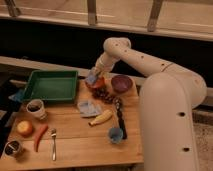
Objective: Place sponge in red bowl
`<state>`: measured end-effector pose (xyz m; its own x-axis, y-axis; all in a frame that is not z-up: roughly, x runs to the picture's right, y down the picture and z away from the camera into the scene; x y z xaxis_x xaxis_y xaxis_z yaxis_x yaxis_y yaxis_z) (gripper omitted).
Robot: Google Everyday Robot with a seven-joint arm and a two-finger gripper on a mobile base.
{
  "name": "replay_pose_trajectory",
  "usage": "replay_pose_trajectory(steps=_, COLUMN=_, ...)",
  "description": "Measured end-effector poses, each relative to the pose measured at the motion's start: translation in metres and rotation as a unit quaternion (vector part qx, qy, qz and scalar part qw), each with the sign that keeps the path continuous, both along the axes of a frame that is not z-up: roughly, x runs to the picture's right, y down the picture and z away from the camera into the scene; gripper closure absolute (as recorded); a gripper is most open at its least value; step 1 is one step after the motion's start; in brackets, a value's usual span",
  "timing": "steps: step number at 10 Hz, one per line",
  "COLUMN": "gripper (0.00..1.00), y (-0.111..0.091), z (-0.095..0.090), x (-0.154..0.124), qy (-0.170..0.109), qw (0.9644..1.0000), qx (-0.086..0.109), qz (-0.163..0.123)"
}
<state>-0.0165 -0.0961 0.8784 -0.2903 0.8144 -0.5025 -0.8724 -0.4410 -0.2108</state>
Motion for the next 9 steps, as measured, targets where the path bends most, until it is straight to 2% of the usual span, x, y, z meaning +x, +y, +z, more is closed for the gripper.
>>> replay_pose_trajectory(steps=3, gripper=1.00, y=0.004, z=0.032, x=0.011, qy=0.021, qw=0.9990, qx=-0.012, qz=0.037)
replay_pose_trajectory(steps=5, gripper=0.98, y=0.007, z=0.047, x=0.015, qy=0.023, qw=0.9980, qx=-0.022, qz=0.056)
replay_pose_trajectory(steps=6, gripper=0.93, y=0.007, z=0.049, x=0.016, qy=0.016, qw=0.9976, qx=-0.023, qz=0.064)
replay_pose_trajectory(steps=9, gripper=0.63, y=0.010, z=0.045, x=0.006, qy=-0.015, qw=0.9968, qx=-0.021, qz=0.076)
